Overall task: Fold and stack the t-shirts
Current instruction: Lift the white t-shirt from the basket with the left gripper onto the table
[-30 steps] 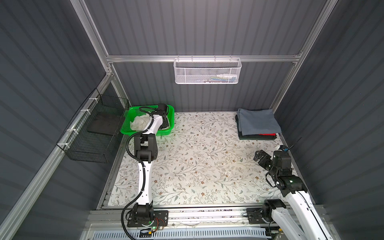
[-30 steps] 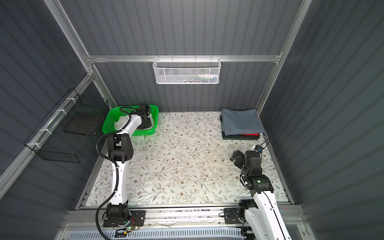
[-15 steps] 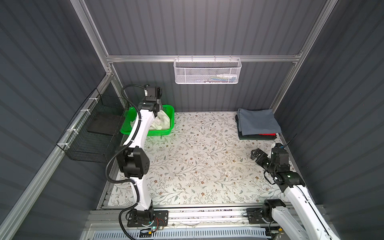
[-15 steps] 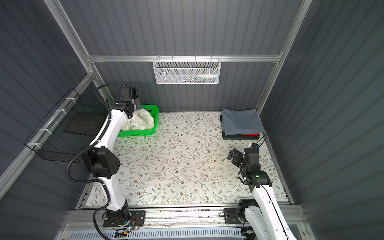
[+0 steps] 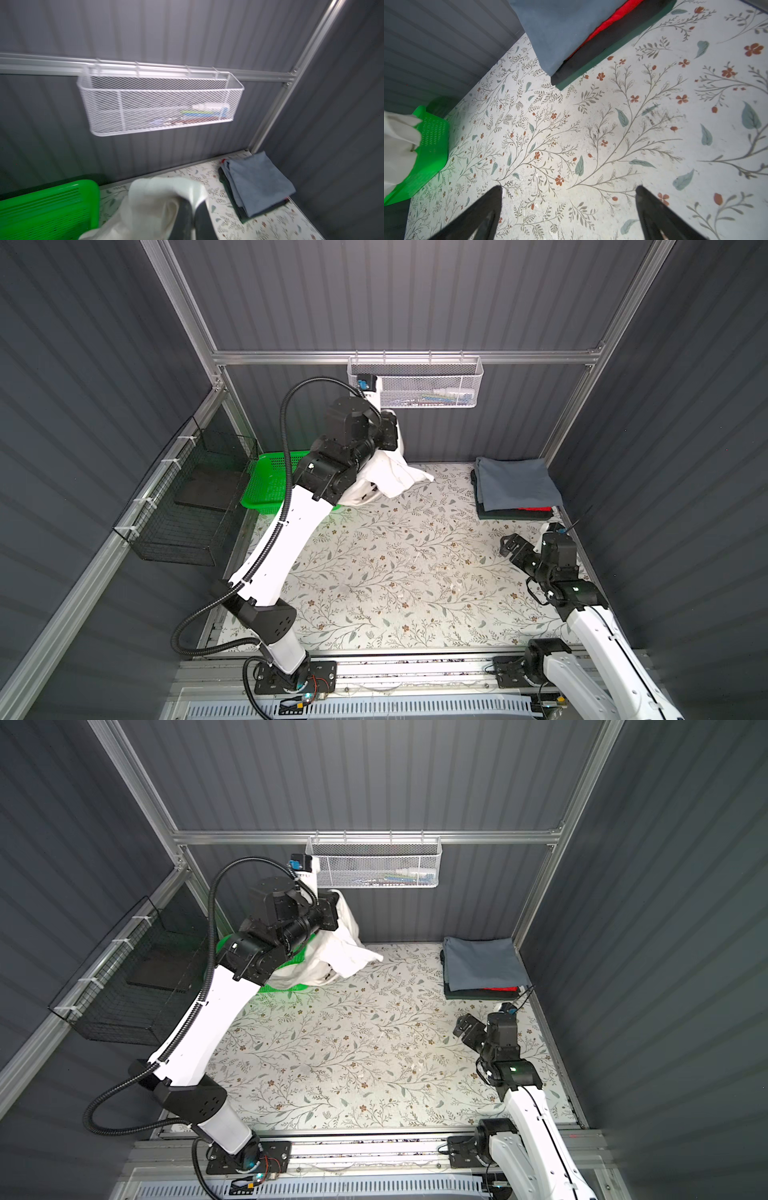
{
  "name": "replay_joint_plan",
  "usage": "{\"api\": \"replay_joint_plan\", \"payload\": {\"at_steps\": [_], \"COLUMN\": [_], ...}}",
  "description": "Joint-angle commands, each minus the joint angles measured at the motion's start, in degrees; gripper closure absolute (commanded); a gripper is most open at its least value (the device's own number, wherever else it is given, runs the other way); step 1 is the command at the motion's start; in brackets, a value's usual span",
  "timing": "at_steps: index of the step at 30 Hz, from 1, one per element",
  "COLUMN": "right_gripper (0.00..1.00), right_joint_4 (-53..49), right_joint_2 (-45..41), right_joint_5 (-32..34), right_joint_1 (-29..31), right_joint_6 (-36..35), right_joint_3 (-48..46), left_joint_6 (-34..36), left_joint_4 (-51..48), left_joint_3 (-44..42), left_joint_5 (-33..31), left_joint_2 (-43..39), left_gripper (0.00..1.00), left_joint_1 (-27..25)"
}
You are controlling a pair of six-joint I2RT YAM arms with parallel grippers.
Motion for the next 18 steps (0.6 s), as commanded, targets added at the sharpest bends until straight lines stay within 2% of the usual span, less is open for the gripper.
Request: {"api": "replay_joint_plan", "payload": {"at_steps": [1, 3, 5, 7, 8, 11, 13, 18], "right_gripper": [0.01, 0.01, 0.01, 0.01, 0.01, 0.01, 0.01, 0.01], "right_joint_4": [2.6, 3.6, 3.9, 3.8, 3.7, 2.5, -0.4, 4.2], "right_joint_2": [-0.3, -0.2, 0.2, 0.6, 0.8, 1.3, 2.6, 10.5], "right_joint_5": [-1.2, -2.0, -2.4, -2.6, -2.7, -2.7, 0.2, -0.8], "right_joint_1": [-0.1, 0.0, 0.0, 0.0, -0.1, 0.1, 1.9, 11.2], "right_joint_6": [0.7, 1.5, 2.0, 2.2, 2.1, 2.1, 3.8, 6.4], "right_joint_3": [-1.4, -2.3, -2.8, -3.0, -2.9, -2.7, -1.0, 0.5], "left_joint_6": [-0.7, -1.0, -1.2, -1.1, -1.3, -2.4, -3.4, -9.3], "left_joint_4": [-0.6, -0.4, -1.4, -5.2, -7.0, -8.1, -6.7, -0.4], "left_joint_3": [-0.3, -1.0, -1.1, 0.7, 1.5, -1.5, -6.7, -22.8], "left_joint_5": [8.2, 9.8, 11.3, 13.4, 13.5, 10.9, 7.0, -8.3], "left_joint_2": [3.9, 5.7, 7.9, 10.5, 11.4, 10.5, 7.6, -2.7], "left_gripper": [1.0, 0.98, 0.51, 0.15, 0.02, 0.0, 0.0, 0.0], "left_joint_1": [-0.4, -0.4, -0.4, -0.4, -0.4, -0.4, -0.4, -0.3]}}
